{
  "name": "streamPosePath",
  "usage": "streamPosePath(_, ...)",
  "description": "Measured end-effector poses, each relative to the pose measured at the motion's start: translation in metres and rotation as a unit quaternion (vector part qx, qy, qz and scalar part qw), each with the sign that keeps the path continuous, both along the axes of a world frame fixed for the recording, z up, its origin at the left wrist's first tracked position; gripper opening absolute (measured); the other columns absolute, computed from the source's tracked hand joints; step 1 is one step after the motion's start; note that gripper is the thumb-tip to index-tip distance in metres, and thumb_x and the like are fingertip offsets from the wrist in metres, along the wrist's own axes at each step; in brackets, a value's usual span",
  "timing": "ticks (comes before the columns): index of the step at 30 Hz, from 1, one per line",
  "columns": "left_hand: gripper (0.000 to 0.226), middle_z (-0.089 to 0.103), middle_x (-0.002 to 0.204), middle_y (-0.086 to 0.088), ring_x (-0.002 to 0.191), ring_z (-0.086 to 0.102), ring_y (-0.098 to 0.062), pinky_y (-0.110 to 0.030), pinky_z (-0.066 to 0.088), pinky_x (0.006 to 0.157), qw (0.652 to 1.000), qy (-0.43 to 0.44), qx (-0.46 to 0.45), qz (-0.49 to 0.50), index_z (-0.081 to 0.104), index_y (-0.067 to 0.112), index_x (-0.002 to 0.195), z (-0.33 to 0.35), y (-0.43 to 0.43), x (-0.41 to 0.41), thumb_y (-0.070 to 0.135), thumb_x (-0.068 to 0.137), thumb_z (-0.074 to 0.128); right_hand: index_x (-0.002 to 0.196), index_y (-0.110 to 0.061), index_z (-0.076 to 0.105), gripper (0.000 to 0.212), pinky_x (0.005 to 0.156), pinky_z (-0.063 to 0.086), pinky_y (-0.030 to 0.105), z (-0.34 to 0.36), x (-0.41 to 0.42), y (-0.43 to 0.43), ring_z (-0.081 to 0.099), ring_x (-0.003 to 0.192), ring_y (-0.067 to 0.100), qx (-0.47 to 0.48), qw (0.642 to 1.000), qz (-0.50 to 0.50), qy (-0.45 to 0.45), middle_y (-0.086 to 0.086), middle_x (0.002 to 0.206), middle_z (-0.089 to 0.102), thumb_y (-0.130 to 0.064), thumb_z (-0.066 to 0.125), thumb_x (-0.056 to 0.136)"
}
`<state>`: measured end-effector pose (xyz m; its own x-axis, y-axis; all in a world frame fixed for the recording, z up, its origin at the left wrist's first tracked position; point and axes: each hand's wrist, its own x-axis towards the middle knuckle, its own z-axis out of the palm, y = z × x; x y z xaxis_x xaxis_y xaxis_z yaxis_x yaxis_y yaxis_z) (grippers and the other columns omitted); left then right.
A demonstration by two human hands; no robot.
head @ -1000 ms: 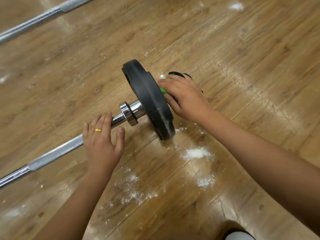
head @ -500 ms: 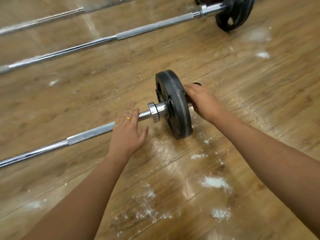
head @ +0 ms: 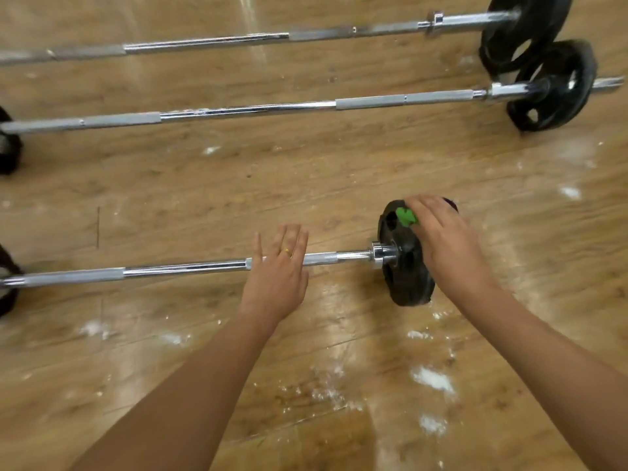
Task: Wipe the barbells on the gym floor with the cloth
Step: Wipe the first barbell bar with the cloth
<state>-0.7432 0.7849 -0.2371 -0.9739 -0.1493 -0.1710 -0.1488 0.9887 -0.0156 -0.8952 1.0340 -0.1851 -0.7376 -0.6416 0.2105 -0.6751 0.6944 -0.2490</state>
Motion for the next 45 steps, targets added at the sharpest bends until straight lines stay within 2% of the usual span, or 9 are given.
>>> streamPosePath(3, 0.073, 0.013, 0.168, -0.007, 0.155, 0.012, -0.026, -0.063, 0.009, 0.119, 1.000, -0.003, 0.007, 0.020, 0.015, 0.011, 0.161, 0.041, -0.019, 0.019, 0.039, 0.100, 0.045, 0.136, -0.002, 0.053, 0.042, 0.104, 0.045, 0.053, 0.032, 0.018, -0.033, 0.051, 0.126, 0.038, -0.019, 0.999, 0.026, -0.010, 0.017, 0.134, 0.059, 0.003, 0.057, 0.095)
streamPosePath(9, 0.071, 0.008, 0.169, -0.005, 0.156, 0.007, -0.024, -0.060, 0.005, 0.121, 0.999, -0.009, 0.025, 0.026, 0.012, 0.012, 0.161, 0.121, -0.040, 0.034, 0.039, 0.102, 0.042, 0.138, -0.009, 0.050, 0.044, 0.105, 0.040, 0.060, 0.107, 0.035, -0.076, 0.051, 0.128, 0.035, -0.009, 0.998, 0.024, -0.056, 0.012, 0.136, 0.058, -0.021, 0.035, 0.100)
streamPosePath(13, 0.071, 0.012, 0.169, -0.006, 0.156, 0.011, -0.025, -0.062, 0.008, 0.120, 0.999, 0.001, 0.045, 0.012, 0.016, 0.010, 0.160, 0.160, -0.037, 0.030, 0.036, 0.101, 0.045, 0.140, -0.008, 0.050, 0.042, 0.107, 0.040, 0.060, 0.149, 0.045, -0.068, 0.051, 0.130, 0.036, -0.003, 0.997, -0.003, -0.074, 0.013, 0.136, 0.058, -0.012, 0.045, 0.098)
streamPosePath(17, 0.071, 0.013, 0.168, -0.007, 0.155, 0.012, -0.026, -0.063, 0.012, 0.119, 0.998, 0.014, 0.058, -0.024, 0.018, 0.008, 0.160, 0.183, -0.022, 0.009, 0.036, 0.101, 0.046, 0.144, -0.008, 0.049, 0.056, 0.118, 0.030, 0.052, 0.180, 0.049, -0.039, 0.044, 0.137, 0.031, 0.008, 0.995, -0.043, -0.086, 0.013, 0.142, 0.055, 0.004, 0.060, 0.091)
streamPosePath(20, 0.070, 0.009, 0.169, -0.006, 0.156, 0.009, -0.026, -0.062, 0.011, 0.119, 0.997, 0.011, 0.060, -0.057, 0.015, 0.009, 0.160, 0.185, 0.000, -0.021, 0.038, 0.102, 0.041, 0.144, -0.007, 0.048, 0.054, 0.116, 0.036, 0.052, 0.182, 0.037, -0.012, 0.041, 0.134, 0.023, -0.016, 0.993, -0.050, -0.105, 0.013, 0.141, 0.055, 0.005, 0.059, 0.092)
streamPosePath(26, 0.069, 0.003, 0.170, -0.004, 0.156, 0.002, -0.022, -0.060, 0.004, 0.121, 0.995, 0.004, 0.069, -0.075, 0.007, 0.011, 0.161, 0.167, 0.074, -0.115, 0.040, 0.104, 0.032, 0.146, -0.007, 0.045, 0.058, 0.109, 0.042, 0.057, 0.144, -0.028, 0.056, 0.048, 0.129, 0.028, -0.049, 0.987, -0.082, -0.129, 0.013, 0.139, 0.055, 0.007, 0.061, 0.092)
streamPosePath(29, 0.069, 0.001, 0.170, -0.004, 0.156, 0.000, -0.022, -0.059, 0.001, 0.121, 0.994, -0.011, 0.069, -0.082, 0.004, 0.011, 0.161, 0.155, 0.114, -0.174, 0.038, 0.105, 0.032, 0.145, -0.005, 0.046, 0.047, 0.111, 0.039, 0.057, 0.130, -0.077, 0.096, 0.050, 0.128, 0.029, -0.073, 0.979, -0.118, -0.152, 0.014, 0.139, 0.056, -0.003, 0.055, 0.099)
streamPosePath(35, 0.069, 0.002, 0.170, -0.004, 0.156, -0.001, -0.021, -0.060, 0.001, 0.122, 0.994, -0.053, 0.053, -0.079, 0.002, 0.011, 0.161, 0.161, 0.187, -0.268, 0.037, 0.105, 0.034, 0.148, -0.008, 0.044, 0.046, 0.118, 0.029, 0.054, 0.128, -0.160, 0.168, 0.047, 0.133, 0.025, -0.103, 0.964, -0.154, -0.190, 0.011, 0.141, 0.055, -0.009, 0.050, 0.103)
streamPosePath(45, 0.070, 0.016, 0.167, -0.007, 0.155, 0.012, -0.024, -0.064, 0.009, 0.119, 0.990, -0.022, 0.041, -0.135, 0.019, 0.009, 0.160, 0.205, 0.219, -0.405, 0.033, 0.100, 0.048, 0.146, -0.008, 0.046, 0.046, 0.117, 0.032, 0.055, 0.185, -0.267, 0.206, 0.048, 0.134, 0.027, -0.145, 0.961, -0.179, -0.155, 0.010, 0.141, 0.056, -0.010, 0.054, 0.100)
